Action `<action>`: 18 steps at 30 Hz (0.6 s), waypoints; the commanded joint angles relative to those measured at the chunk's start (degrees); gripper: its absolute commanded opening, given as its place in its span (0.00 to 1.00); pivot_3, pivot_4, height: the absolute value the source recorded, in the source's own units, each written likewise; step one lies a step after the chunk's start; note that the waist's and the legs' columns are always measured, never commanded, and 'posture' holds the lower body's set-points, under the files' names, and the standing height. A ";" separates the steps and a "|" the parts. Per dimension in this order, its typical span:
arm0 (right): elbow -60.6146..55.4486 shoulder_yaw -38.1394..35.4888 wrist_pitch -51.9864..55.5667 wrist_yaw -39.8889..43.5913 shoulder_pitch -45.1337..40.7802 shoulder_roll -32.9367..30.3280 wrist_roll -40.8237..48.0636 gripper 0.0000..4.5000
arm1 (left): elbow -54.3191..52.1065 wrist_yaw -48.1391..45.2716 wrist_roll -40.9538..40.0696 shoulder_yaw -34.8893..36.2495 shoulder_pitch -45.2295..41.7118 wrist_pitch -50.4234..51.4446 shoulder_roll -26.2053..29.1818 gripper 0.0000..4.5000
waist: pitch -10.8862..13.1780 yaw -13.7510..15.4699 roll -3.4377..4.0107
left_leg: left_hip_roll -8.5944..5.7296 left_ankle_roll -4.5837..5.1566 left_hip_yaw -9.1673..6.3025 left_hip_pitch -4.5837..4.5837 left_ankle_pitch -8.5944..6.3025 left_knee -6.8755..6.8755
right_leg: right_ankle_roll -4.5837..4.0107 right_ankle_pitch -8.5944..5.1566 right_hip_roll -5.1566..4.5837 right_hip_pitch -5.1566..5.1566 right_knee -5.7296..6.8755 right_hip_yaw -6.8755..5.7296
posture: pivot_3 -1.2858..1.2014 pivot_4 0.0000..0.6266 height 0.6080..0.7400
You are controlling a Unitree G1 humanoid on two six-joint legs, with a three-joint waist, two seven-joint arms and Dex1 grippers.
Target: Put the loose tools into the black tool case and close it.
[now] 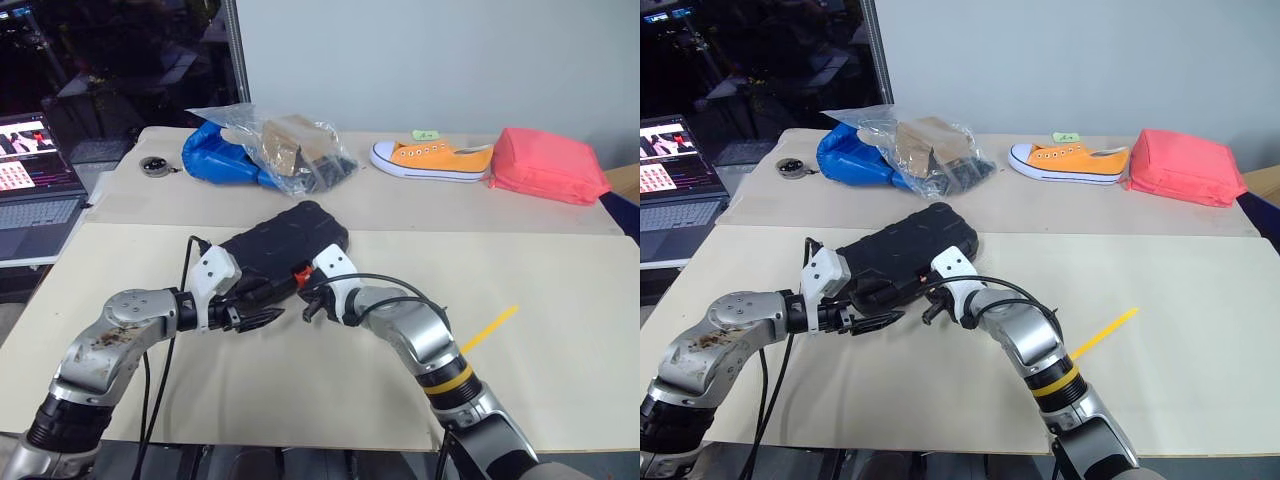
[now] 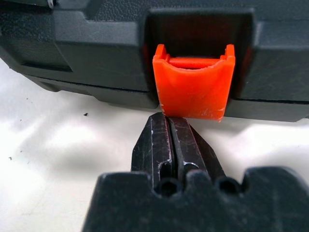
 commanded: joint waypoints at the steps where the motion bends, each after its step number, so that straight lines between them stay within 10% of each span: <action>1: -9.01 -2.60 -0.21 4.55 0.76 -3.58 2.96 0.02 | 1.79 0.42 1.52 -1.23 1.68 0.56 -0.27 0.86 | 0.00 0.06 0.00 | 0.00 0.00 0.00 0.00 0.00 0.00 | 0.00 0.00 -0.01 0.01 -0.02 0.00 | 0.52 0.24 1.00; 18: 0.46 -6.46 -18.91 2.66 3.12 1.70 1.02 0.02 | 2.64 0.54 1.88 -0.93 1.92 -0.25 -0.25 0.86 | -0.02 0.06 0.00 | -0.01 0.00 -0.03 0.05 0.00 0.00 | -0.02 0.01 0.02 0.06 -0.03 0.02 | 0.52 0.24 1.00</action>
